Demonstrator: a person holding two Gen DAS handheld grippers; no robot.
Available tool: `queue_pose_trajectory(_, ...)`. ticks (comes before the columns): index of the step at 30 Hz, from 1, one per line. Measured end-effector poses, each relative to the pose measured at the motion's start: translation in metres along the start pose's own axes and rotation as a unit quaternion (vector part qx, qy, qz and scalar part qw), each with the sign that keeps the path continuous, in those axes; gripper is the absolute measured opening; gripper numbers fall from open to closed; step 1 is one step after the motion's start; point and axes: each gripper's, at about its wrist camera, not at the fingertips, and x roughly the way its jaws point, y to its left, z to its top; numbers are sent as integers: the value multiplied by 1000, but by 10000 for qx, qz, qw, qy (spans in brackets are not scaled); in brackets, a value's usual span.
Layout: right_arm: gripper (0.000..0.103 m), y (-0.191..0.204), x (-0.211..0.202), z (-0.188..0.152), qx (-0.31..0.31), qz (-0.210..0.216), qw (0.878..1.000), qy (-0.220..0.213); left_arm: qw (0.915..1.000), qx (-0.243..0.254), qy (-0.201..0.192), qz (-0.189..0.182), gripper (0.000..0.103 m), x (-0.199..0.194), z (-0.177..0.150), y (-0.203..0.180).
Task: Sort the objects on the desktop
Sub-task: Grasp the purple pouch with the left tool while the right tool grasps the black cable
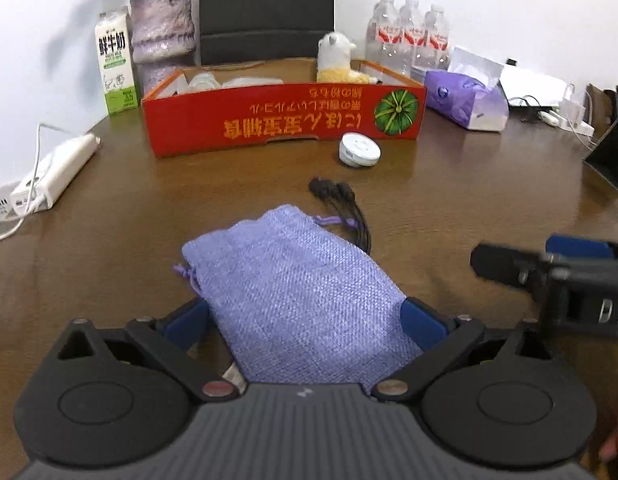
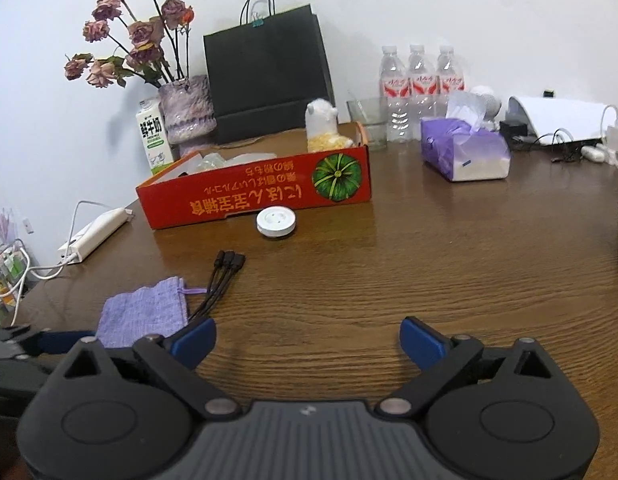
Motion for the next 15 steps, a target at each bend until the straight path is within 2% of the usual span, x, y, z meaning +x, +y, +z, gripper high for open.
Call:
queue_pose_trajectory(3,93,-1,4,2,125,-43,9999,69,10000,-4,-10,-16,103,5,4,-3)
queue_pose_trajectory(5,91,-1,4,3,175,-51,9998,59,10000,30,-41,-55,99,6,4,-3)
queue_pose_trajectory(7,90,-1,5,5,198,-15,9998,64,9998,93,-170,-98,75,2,2,1)
queue_pose_trajectory(8,88,-1,6,7,172,31,9998,82,9997,87,-205,-92,67,-1,2,4)
queue_pose_trajectory(10,84,2,12,11,108,69,9997,186,9997,-34,-218,-87,20,-8,1,15)
queue_pose_trajectory(13,79,11,24,18,12,231,9991,357,9978,-538,-114,-356,7,-20,-3,39)
queue_pose_trajectory(15,76,21,34,25,-92,414,9983,404,9959,-812,-184,-343,7,-31,-4,54)
